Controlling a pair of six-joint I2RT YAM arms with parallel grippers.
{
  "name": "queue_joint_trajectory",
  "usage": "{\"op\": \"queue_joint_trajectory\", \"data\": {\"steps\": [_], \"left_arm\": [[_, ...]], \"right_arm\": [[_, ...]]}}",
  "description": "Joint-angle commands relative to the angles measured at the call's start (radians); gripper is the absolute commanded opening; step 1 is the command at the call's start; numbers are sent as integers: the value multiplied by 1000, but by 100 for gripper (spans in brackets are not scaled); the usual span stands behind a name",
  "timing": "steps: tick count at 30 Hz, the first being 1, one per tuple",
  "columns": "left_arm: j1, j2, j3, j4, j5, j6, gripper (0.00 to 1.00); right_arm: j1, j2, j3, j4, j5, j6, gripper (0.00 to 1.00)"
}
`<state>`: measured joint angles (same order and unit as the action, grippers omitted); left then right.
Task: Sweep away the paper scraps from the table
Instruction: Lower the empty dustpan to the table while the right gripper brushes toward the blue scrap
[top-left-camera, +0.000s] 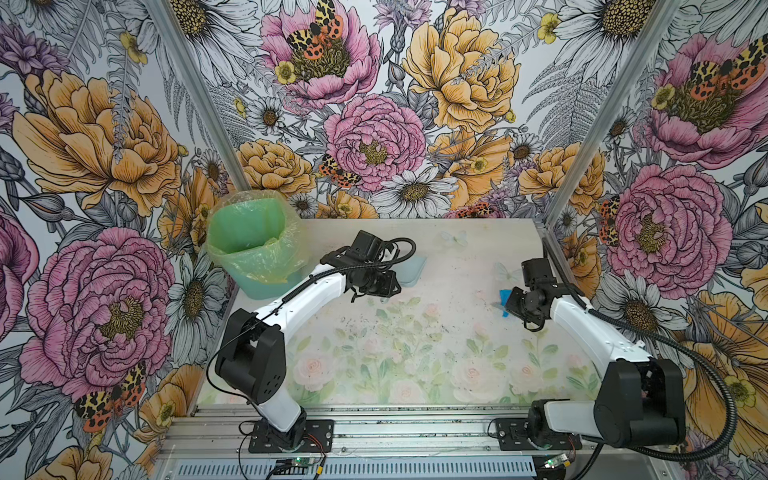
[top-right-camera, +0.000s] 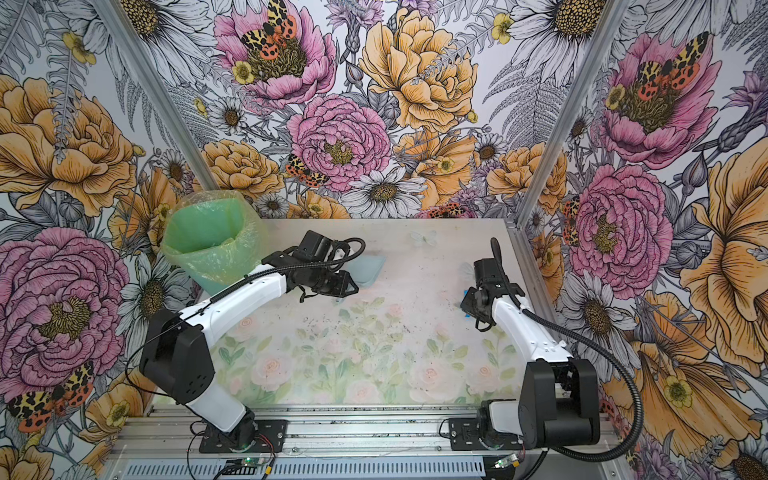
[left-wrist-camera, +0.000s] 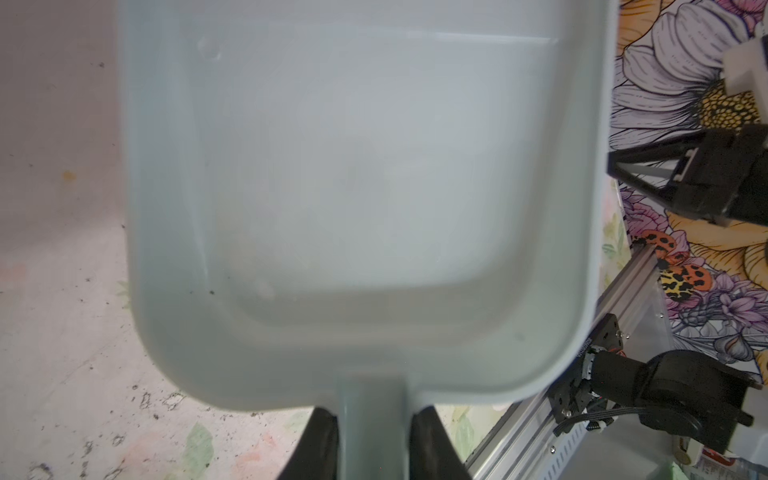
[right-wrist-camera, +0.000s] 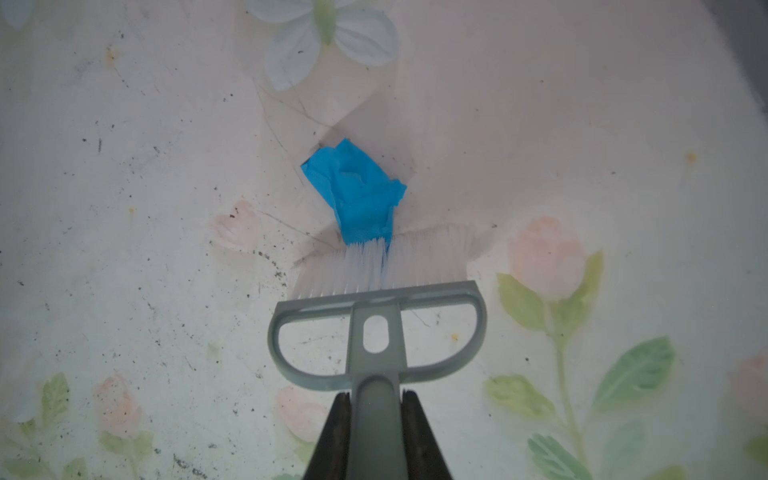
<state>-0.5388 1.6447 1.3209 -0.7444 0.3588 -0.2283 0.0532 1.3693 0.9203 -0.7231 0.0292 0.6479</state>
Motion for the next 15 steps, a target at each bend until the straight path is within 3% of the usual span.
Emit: {"op": "queue_joint_trajectory", "data": {"steps": [1, 9, 15], "left_arm": [[-27, 8, -33, 9, -61, -2, 0], [-65, 11, -108, 19, -119, -31, 0], [-76, 41, -148, 18, -183, -62, 0]], "right_arm": [[60, 83, 68, 78, -52, 26, 0], [162, 294, 317, 112, -113, 3, 0], [193, 361, 427, 113, -132, -23, 0]]}}
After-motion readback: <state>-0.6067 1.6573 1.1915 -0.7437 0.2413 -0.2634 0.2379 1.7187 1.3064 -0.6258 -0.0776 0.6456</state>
